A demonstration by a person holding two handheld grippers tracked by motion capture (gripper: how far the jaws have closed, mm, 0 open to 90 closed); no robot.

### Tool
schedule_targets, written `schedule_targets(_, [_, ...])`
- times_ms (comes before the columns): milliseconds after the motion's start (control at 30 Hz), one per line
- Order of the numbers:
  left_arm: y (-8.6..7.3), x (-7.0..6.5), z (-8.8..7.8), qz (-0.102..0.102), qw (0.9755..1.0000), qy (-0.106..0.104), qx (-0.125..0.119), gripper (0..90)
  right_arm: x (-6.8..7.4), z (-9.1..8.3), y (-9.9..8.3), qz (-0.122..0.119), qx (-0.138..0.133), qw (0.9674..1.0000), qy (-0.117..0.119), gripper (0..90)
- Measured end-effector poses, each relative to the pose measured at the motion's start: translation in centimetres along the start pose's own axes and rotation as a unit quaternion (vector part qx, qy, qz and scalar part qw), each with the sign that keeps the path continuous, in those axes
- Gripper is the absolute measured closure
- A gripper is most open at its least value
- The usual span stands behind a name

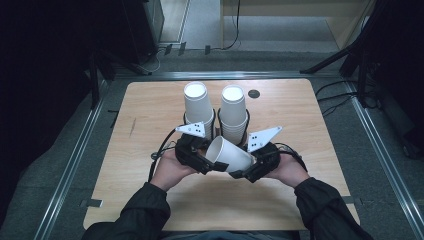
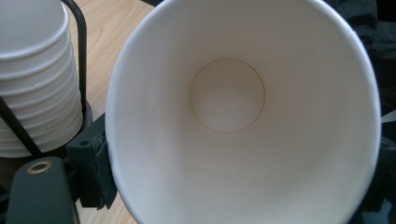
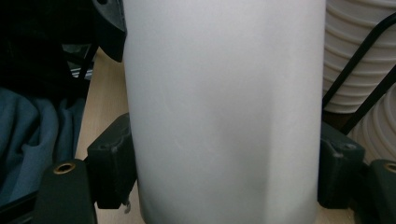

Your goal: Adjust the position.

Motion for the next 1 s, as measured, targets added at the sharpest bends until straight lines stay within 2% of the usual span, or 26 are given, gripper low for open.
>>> schedule_targets(100, [0.1, -0.1, -0.2, 0.003, 1.0, 0.001, -0.002, 13.9, 0.1, 0.0, 0.0, 0.002, 0.0, 1.0, 0.0, 21.8])
schedule_targets(133, [0.1, -0.2, -0.3, 0.006, 1.0, -0.001, -0.002, 14.5, 0.0, 0.1, 0.1, 0.016, 0.0, 0.9999, 0.002, 15.7])
schedule_targets(267, [0.2, -0.1, -0.7, 0.01, 0.9999, 0.006, 0.004, 14.8, 0.0, 0.0, 0.2, 0.024, -0.006, 0.9997, 0.009, 13.5])
schedule_targets(367, [0.2, 0.1, -1.0, 0.012, 0.9998, 0.013, 0.007, 14.8, -0.1, 0.0, 0.0, 0.028, 0.0, 0.9996, 0.007, 13.4])
schedule_targets(400, [0.2, 0.3, -1.4, 0.015, 0.9996, 0.023, 0.009, 14.7, -0.1, -0.1, -0.1, 0.028, 0.003, 0.9996, 0.005, 13.4])
schedule_targets(567, [0.1, 0.8, -2.3, 0.015, 0.9992, 0.031, 0.019, 14.7, -0.3, -0.5, -0.5, 0.036, 0.005, 0.9993, 0.003, 13.4])
schedule_targets(633, [-0.2, 1.3, -2.9, 0.016, 0.9987, 0.043, 0.024, 14.7, -0.5, -0.9, -0.7, 0.039, 0.005, 0.9992, -0.003, 13.5])
schedule_targets(767, [-0.5, 1.8, -3.3, 0.02, 0.9979, 0.049, 0.039, 14.7, -0.6, -1.4, -0.9, 0.044, 0.003, 0.999, -0.012, 13.6])
schedule_targets(967, [-0.9, 2.3, -3.2, 0.027, 0.9957, 0.06, 0.066, 14.8, -0.8, -1.7, -1.2, 0.048, 0.003, 0.9987, -0.017, 13.7])
schedule_targets(1000, [-1.0, 2.4, -3.0, 0.031, 0.9943, 0.066, 0.077, 14.8, -0.8, -1.7, -1.4, 0.051, 0.004, 0.9985, -0.019, 13.7])
Point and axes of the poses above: each handheld gripper's, and its own axes: z roughly forward along the jaws, y roughly out of its top, x roughly to its left, the point moved 4 cm from there along z, roughly forward along the jaws, and after that the axes turned 6 degrees about y, right-handed, at the moved point
